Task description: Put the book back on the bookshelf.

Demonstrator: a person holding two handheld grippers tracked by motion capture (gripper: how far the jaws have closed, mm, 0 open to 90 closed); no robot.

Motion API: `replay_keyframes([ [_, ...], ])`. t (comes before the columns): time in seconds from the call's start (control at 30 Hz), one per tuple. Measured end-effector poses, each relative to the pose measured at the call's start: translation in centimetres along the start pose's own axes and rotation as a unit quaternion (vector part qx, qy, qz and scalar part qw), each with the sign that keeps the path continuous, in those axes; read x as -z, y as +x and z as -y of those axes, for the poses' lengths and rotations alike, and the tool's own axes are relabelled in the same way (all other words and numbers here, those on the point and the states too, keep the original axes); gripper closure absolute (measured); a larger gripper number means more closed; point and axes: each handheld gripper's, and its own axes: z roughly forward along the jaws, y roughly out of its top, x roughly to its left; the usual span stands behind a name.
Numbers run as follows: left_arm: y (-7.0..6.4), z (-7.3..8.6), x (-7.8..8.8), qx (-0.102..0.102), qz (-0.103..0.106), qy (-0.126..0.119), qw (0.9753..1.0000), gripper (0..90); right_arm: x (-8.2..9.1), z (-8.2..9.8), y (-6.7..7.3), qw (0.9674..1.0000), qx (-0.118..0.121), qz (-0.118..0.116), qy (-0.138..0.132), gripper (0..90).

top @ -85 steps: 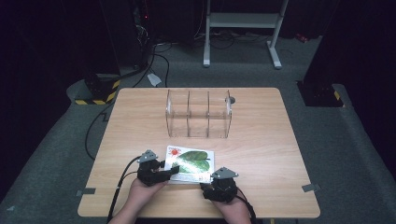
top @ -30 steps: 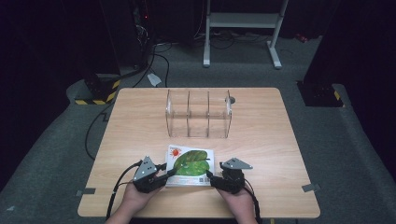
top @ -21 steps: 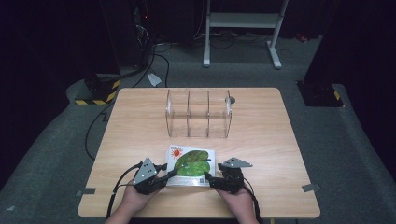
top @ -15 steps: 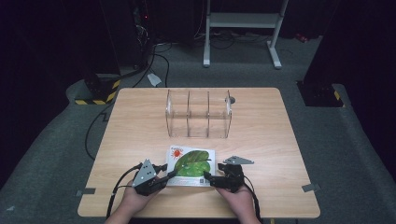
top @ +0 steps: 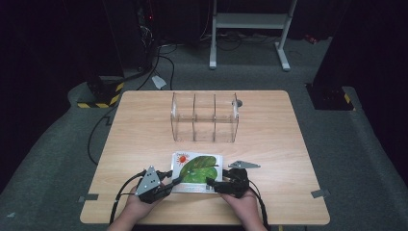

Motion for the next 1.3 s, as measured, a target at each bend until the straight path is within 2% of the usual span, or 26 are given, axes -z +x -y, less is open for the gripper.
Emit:
replay_keyframes([
  [0.27,0.5,0.2,-0.3,0.023,-0.002,0.015,0.9996,68.5,0.5,0.1,0.3,0.9998,-0.005,0.018,-0.005,26.8],
  [0.37,0.6,0.3,-0.5,0.040,-0.003,0.021,0.9990,68.0,0.5,0.1,0.4,0.9997,-0.001,0.024,-0.006,27.4],
  [0.5,0.8,0.4,-0.6,0.052,-0.007,0.026,0.9983,67.6,0.6,0.1,0.5,0.9992,0.014,0.033,-0.014,28.6],
  [0.77,1.1,0.6,-0.8,0.073,-0.016,0.038,0.9965,65.9,1.2,0.1,1.0,0.9983,0.027,0.043,-0.028,29.8],
  [0.87,1.1,0.7,-0.9,0.078,-0.018,0.039,0.9960,64.9,1.3,0.0,1.2,0.9976,0.036,0.048,-0.034,30.0],
  [1.3,1.0,0.9,-1.3,0.082,-0.026,0.048,0.9951,63.5,1.8,0.0,1.5,0.9958,0.048,0.062,-0.047,31.6],
])
